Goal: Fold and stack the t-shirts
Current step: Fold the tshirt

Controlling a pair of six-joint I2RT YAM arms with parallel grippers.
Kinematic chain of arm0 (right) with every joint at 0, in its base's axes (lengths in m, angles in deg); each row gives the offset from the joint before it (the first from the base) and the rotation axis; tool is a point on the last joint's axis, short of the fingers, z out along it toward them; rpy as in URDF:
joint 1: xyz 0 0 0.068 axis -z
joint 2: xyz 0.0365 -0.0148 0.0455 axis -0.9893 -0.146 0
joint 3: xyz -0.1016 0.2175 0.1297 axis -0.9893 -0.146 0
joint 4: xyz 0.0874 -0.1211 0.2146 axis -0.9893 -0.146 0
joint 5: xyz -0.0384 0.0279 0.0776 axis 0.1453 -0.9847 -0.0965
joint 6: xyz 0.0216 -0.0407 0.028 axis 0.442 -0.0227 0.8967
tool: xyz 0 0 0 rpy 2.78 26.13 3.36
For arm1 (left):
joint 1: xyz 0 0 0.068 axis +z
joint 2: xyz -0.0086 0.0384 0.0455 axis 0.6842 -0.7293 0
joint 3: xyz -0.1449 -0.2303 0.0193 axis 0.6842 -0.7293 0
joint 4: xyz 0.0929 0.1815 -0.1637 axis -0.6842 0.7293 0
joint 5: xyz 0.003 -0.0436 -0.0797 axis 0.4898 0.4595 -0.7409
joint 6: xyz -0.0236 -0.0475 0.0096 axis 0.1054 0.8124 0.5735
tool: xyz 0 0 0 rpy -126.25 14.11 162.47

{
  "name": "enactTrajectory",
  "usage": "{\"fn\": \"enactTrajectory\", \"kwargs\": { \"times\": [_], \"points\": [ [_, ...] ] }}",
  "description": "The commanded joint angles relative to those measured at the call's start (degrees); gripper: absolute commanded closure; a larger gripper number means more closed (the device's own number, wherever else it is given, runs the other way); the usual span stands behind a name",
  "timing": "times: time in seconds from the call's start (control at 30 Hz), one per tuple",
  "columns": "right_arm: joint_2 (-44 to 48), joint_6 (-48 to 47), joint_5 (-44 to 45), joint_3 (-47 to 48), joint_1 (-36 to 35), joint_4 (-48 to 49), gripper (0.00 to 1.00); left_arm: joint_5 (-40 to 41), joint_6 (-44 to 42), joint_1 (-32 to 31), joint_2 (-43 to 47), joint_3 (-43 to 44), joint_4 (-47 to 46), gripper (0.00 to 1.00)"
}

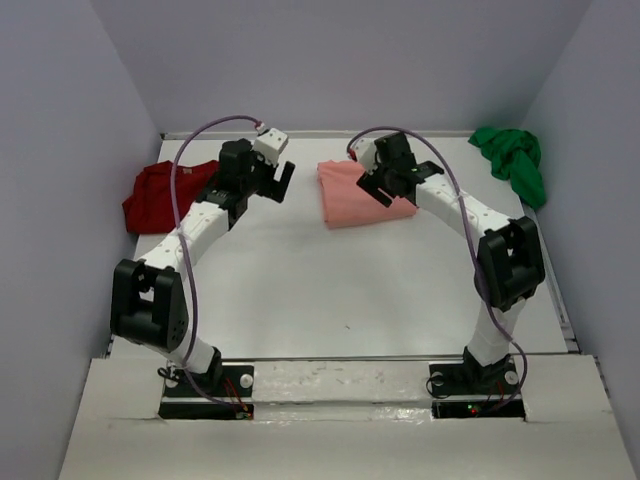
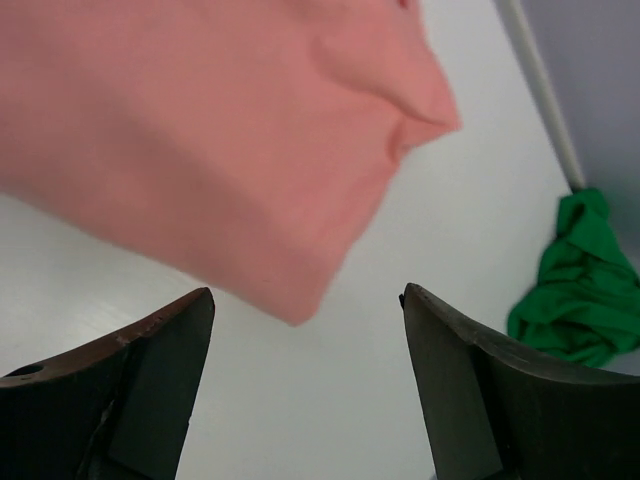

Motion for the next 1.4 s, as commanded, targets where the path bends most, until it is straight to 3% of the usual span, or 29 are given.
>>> {"fn": "enactTrajectory", "kwargs": {
  "times": [0.0,0.07,0.13,0.4,0.6,0.7,1.1,1.37],
  "points": [
    [1.04,6.91,-5.88,1.86,-3.78,-4.86,0.20,-16.98,11.12,7.61,8.77,-6.61,-11.76,0.01],
    [-0.71,7.53,-8.17,4.48,-4.74,-7.22,0.23,-22.16,16.56,10.08,10.45,-11.60,-17.91,0.01],
    [-3.60,7.88,-9.84,7.30,-6.15,-9.51,0.24,-20.10,17.65,11.76,12.65,-13.91,-20.92,0.01],
    [-13.36,6.30,-11.26,17.33,-13.10,-16.21,0.19,-17.97,16.51,13.25,15.91,-16.56,-21.45,0.01],
    [-20.05,6.56,-12.31,23.48,-16.18,-20.51,0.22,-17.53,13.53,13.52,13.29,-11.12,-15.57,0.01],
    [-20.67,6.48,-13.11,22.53,-17.67,-21.22,0.22,-17.62,12.81,13.60,11.26,-8.40,-12.05,0.01],
    [-20.58,3.75,-8.54,14.88,-18.20,-16.47,0.21,-19.73,13.08,13.61,13.45,-10.58,-13.54,0.01],
    [-26.03,3.49,-7.83,18.29,-18.20,-16.38,0.21,-20.43,12.55,13.52,13.89,-11.46,-14.15,0.01]
  ]
}}
